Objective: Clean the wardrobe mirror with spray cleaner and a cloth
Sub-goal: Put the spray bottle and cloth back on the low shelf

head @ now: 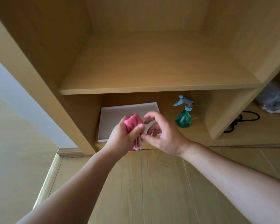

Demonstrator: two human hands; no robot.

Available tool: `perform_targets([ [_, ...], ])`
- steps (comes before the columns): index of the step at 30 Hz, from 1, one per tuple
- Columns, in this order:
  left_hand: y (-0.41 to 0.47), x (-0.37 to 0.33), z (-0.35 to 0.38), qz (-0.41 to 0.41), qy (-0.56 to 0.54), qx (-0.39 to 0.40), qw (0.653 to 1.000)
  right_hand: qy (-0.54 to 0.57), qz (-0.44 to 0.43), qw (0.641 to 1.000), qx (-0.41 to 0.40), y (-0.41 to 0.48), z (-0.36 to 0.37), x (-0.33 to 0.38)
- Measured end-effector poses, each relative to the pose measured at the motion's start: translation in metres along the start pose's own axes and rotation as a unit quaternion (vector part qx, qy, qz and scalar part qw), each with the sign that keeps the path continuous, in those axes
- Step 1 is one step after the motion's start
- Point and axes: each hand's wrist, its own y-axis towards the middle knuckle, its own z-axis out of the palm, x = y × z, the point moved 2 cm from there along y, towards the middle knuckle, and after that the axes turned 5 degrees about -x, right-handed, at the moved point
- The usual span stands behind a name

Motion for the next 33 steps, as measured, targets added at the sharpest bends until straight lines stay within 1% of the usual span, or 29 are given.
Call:
perform_targets([
  [3, -0.005, -0.002, -0.002, -0.028, -0.003, 0.015, 0.999, -0.029, -0.019, 0.999, -0.004, -0.001, 0.004, 0.007],
  [8, -0.008, -0.003, -0.007, -0.026, 0.003, 0.001, 1.0, -0.085, -0.031, 0.993, -0.074, 0.002, 0.004, 0.007],
  [11, -0.011, -0.005, -0.012, -0.045, -0.019, 0.021, 0.999, -0.092, -0.014, 0.992, -0.088, 0.002, 0.002, 0.004],
  [13, -0.012, -0.006, -0.014, -0.064, -0.048, 0.032, 0.996, -0.085, 0.02, 0.995, -0.057, 0.0, 0.004, 0.0],
  [17, -0.01, 0.001, -0.013, -0.114, -0.147, 0.039, 0.982, -0.047, 0.069, 0.992, 0.094, -0.006, 0.013, -0.009],
  [18, -0.008, 0.003, -0.012, -0.116, -0.146, 0.031, 0.982, -0.058, 0.077, 0.989, 0.114, -0.007, 0.016, -0.011],
  [20, -0.005, 0.009, -0.01, -0.107, -0.103, 0.0, 0.989, -0.108, 0.106, 0.981, 0.121, -0.01, 0.024, -0.015],
  [22, 0.0, 0.017, -0.008, -0.094, -0.049, -0.016, 0.994, -0.145, 0.134, 0.974, 0.107, -0.01, 0.035, -0.022],
  [23, 0.004, 0.021, -0.009, -0.089, -0.026, -0.015, 0.996, -0.146, 0.134, 0.976, 0.092, -0.01, 0.04, -0.026],
  [25, 0.01, 0.03, -0.013, -0.083, -0.005, -0.017, 0.996, -0.108, 0.135, 0.984, 0.047, -0.006, 0.045, -0.032],
  [26, 0.014, 0.035, -0.017, -0.086, -0.005, -0.026, 0.996, -0.08, 0.155, 0.984, 0.021, -0.003, 0.045, -0.036],
  [29, 0.026, 0.053, -0.031, -0.099, 0.004, -0.075, 0.992, -0.036, 0.195, 0.979, -0.044, 0.009, 0.041, -0.052],
  [31, 0.036, 0.067, -0.04, -0.104, 0.029, -0.1, 0.989, -0.057, 0.204, 0.976, -0.056, 0.021, 0.038, -0.063],
  [33, 0.048, 0.081, -0.044, -0.114, 0.057, -0.109, 0.986, -0.051, 0.221, 0.972, -0.064, 0.033, 0.036, -0.079],
])
